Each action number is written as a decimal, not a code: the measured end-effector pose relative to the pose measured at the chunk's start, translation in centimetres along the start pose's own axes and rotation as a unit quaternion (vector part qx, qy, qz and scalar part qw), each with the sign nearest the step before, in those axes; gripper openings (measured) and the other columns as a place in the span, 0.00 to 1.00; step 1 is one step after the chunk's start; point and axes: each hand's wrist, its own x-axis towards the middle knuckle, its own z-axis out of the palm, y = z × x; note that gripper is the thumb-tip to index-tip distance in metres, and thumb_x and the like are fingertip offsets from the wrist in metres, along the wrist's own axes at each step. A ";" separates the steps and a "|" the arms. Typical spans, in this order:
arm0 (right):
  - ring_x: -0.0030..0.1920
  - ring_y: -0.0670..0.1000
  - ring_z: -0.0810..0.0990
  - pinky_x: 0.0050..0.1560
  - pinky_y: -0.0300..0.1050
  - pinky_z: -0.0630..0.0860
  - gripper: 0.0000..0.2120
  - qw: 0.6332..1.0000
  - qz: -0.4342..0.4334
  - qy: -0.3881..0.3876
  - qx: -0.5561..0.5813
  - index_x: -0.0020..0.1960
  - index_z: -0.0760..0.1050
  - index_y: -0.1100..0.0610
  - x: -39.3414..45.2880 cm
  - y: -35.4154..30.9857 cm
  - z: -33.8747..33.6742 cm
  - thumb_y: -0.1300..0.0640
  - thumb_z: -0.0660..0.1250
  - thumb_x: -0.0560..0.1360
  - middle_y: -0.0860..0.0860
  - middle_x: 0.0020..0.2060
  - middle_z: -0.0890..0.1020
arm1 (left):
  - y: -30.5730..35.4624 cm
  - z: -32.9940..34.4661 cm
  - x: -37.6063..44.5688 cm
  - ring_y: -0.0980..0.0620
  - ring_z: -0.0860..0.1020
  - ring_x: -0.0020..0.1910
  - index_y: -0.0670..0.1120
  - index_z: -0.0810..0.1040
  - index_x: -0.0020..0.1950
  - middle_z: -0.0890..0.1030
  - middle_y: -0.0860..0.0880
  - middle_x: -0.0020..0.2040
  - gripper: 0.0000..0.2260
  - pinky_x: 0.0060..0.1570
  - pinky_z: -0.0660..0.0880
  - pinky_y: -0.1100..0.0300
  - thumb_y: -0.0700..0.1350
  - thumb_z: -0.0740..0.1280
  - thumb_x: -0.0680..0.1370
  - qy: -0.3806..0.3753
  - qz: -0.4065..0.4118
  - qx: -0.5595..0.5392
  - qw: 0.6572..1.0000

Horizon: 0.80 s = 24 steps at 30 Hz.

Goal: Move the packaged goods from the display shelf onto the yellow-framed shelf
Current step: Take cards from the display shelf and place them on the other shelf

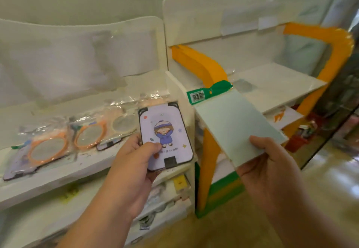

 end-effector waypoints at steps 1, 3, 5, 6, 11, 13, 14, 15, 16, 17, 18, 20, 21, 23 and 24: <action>0.53 0.54 0.86 0.41 0.42 0.82 0.18 1.000 -0.009 0.011 0.003 0.66 0.70 0.52 0.2 -0.9 -1.1 0.65 0.59 0.78 0.54 0.50 0.87 | -0.3 1.4 0.3 0.48 0.87 0.44 0.44 0.77 0.61 0.87 0.44 0.49 0.14 0.34 0.81 0.57 0.32 0.61 0.79 -0.011 -0.003 0.005 1.000; 0.53 0.54 0.85 0.42 0.42 0.82 0.18 0.999 -0.031 0.042 0.008 0.66 0.70 0.52 0.8 -2.5 -3.2 0.64 0.59 0.78 0.55 0.51 0.87 | -1.0 4.1 1.0 0.47 0.86 0.47 0.46 0.77 0.63 0.87 0.45 0.50 0.16 0.39 0.80 0.55 0.33 0.61 0.79 -0.040 -0.008 0.021 0.999; 0.53 0.55 0.85 0.42 0.43 0.82 0.18 0.996 -0.047 0.069 0.014 0.66 0.69 0.52 1.4 -4.1 -4.8 0.64 0.60 0.78 0.56 0.53 0.86 | -1.8 6.6 1.9 0.48 0.86 0.46 0.48 0.77 0.63 0.87 0.46 0.50 0.15 0.36 0.79 0.58 0.34 0.62 0.79 -0.058 -0.010 0.041 0.997; 0.53 0.55 0.85 0.42 0.44 0.83 0.18 0.995 -0.054 0.081 0.018 0.66 0.69 0.52 1.7 -4.9 -5.5 0.64 0.61 0.78 0.57 0.54 0.85 | -2.2 7.9 2.3 0.49 0.86 0.45 0.48 0.77 0.62 0.88 0.46 0.50 0.15 0.34 0.78 0.59 0.34 0.62 0.80 -0.069 -0.012 0.049 0.996; 0.50 0.54 0.87 0.40 0.46 0.83 0.18 0.989 -0.090 0.113 0.021 0.67 0.68 0.55 4.8 -8.9 -8.7 0.65 0.59 0.79 0.56 0.50 0.87 | -4.1 14.4 5.6 0.49 0.87 0.44 0.49 0.77 0.61 0.88 0.47 0.48 0.13 0.35 0.78 0.58 0.36 0.62 0.80 -0.113 -0.022 0.058 0.992; 0.48 0.53 0.87 0.38 0.45 0.83 0.19 0.988 -0.096 0.121 0.022 0.69 0.68 0.55 6.8 -10.6 -9.7 0.65 0.59 0.79 0.56 0.48 0.87 | -4.7 17.1 7.5 0.48 0.87 0.44 0.49 0.77 0.60 0.88 0.46 0.49 0.13 0.29 0.78 0.62 0.36 0.63 0.80 -0.123 -0.030 0.048 0.991; 0.47 0.53 0.87 0.37 0.44 0.83 0.19 0.987 -0.099 0.124 0.021 0.69 0.68 0.55 7.9 -11.5 -10.2 0.65 0.59 0.79 0.56 0.47 0.87 | -5.0 18.5 8.5 0.48 0.87 0.44 0.50 0.77 0.59 0.88 0.46 0.49 0.12 0.27 0.77 0.63 0.36 0.63 0.79 -0.127 -0.035 0.045 0.990; 0.46 0.53 0.87 0.37 0.44 0.82 0.19 0.987 -0.100 0.126 0.015 0.69 0.68 0.55 9.0 -12.4 -10.7 0.65 0.59 0.78 0.56 0.47 0.87 | -5.1 19.9 9.5 0.48 0.87 0.44 0.50 0.76 0.59 0.88 0.46 0.48 0.12 0.27 0.77 0.64 0.36 0.64 0.79 -0.134 -0.039 0.043 0.989; 0.46 0.53 0.87 0.36 0.43 0.82 0.19 0.986 -0.102 0.130 0.008 0.69 0.68 0.55 10.2 -13.3 -11.1 0.65 0.59 0.78 0.56 0.47 0.87 | -5.3 21.2 10.5 0.48 0.87 0.43 0.50 0.76 0.59 0.88 0.47 0.47 0.12 0.27 0.77 0.63 0.36 0.64 0.79 -0.139 -0.045 0.039 0.988; 0.46 0.53 0.87 0.35 0.43 0.82 0.19 0.985 -0.104 0.135 0.000 0.68 0.69 0.55 11.5 -14.2 -11.5 0.65 0.59 0.79 0.56 0.46 0.87 | -5.5 22.5 11.6 0.48 0.87 0.42 0.50 0.76 0.59 0.88 0.47 0.46 0.12 0.30 0.79 0.60 0.36 0.64 0.80 -0.144 -0.050 0.034 0.988; 0.45 0.53 0.87 0.35 0.43 0.82 0.19 0.984 -0.107 0.141 -0.006 0.68 0.69 0.55 12.9 -15.0 -11.9 0.65 0.58 0.79 0.56 0.46 0.87 | -5.7 23.8 12.6 0.48 0.87 0.42 0.50 0.76 0.59 0.88 0.46 0.46 0.12 0.35 0.82 0.54 0.37 0.64 0.80 -0.149 -0.057 0.029 0.987; 0.45 0.53 0.87 0.35 0.43 0.82 0.18 0.982 -0.111 0.150 -0.013 0.67 0.69 0.55 15.5 -16.4 -12.5 0.66 0.58 0.79 0.56 0.48 0.86 | -6.0 26.0 14.7 0.45 0.87 0.44 0.51 0.76 0.58 0.88 0.46 0.46 0.11 0.52 0.81 0.39 0.38 0.64 0.80 -0.145 -0.071 0.030 0.986; 0.46 0.53 0.87 0.35 0.43 0.82 0.18 0.982 -0.109 0.154 -0.013 0.67 0.69 0.55 16.8 -17.2 -12.9 0.66 0.58 0.79 0.57 0.49 0.85 | -6.1 27.2 15.9 0.44 0.87 0.44 0.51 0.77 0.58 0.88 0.46 0.46 0.10 0.56 0.78 0.36 0.38 0.64 0.80 -0.141 -0.076 0.032 0.987; 0.47 0.54 0.87 0.36 0.44 0.82 0.16 0.982 -0.108 0.156 -0.010 0.65 0.69 0.54 19.0 -18.4 -13.5 0.65 0.59 0.79 0.58 0.52 0.84 | -6.4 29.0 17.9 0.45 0.87 0.42 0.49 0.77 0.58 0.88 0.45 0.44 0.09 0.47 0.83 0.42 0.38 0.64 0.80 -0.129 -0.084 0.019 0.988; 0.48 0.54 0.87 0.36 0.44 0.82 0.16 0.982 -0.109 0.154 -0.010 0.64 0.69 0.53 19.7 -18.8 -13.6 0.65 0.59 0.79 0.58 0.53 0.83 | -6.4 29.6 18.6 0.47 0.87 0.39 0.47 0.76 0.58 0.88 0.45 0.43 0.09 0.37 0.84 0.51 0.37 0.63 0.80 -0.116 -0.090 0.002 0.989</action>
